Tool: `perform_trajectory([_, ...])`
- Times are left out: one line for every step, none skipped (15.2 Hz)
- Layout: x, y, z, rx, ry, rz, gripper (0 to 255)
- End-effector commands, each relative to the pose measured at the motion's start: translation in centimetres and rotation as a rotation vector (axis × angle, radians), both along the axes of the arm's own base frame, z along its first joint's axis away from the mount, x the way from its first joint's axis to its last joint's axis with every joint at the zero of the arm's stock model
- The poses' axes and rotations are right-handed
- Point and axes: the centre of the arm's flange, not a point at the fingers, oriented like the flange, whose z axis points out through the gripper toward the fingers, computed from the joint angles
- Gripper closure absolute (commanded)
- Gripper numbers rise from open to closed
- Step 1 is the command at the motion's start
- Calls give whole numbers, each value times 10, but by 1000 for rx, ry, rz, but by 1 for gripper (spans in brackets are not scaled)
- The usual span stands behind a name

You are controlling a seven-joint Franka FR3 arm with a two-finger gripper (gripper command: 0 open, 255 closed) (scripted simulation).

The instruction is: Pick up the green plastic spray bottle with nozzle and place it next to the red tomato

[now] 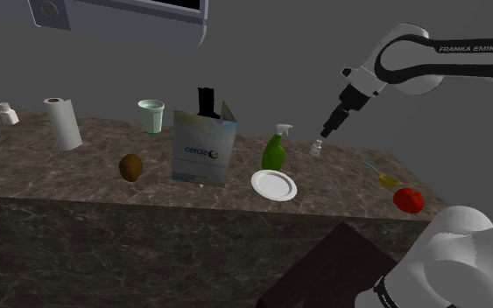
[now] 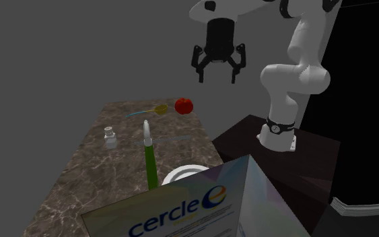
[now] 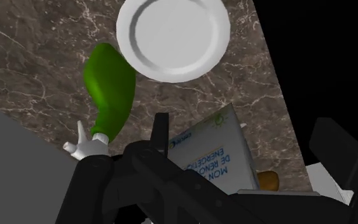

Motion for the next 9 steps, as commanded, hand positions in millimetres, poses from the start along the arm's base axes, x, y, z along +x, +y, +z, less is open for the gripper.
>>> perform_trajectory([11, -21, -19, 7, -20, 58, 0])
perform_trajectory([18, -29, -28, 12, -29, 84, 0])
perform_trajectory([25, -38, -37, 17, -38, 111, 0])
perform_trajectory([32, -46, -46, 23, -46, 138, 0])
perform_trajectory([40, -54, -55, 28, -55, 164, 0])
perform_trajectory([48, -62, -64, 33, -64, 191, 0])
perform_trajectory([57, -69, -73, 38, -73, 218, 0])
perform_trajectory([65, -77, -82, 43, -81, 245, 0])
perform_trajectory([74, -84, -91, 48, -90, 271, 0])
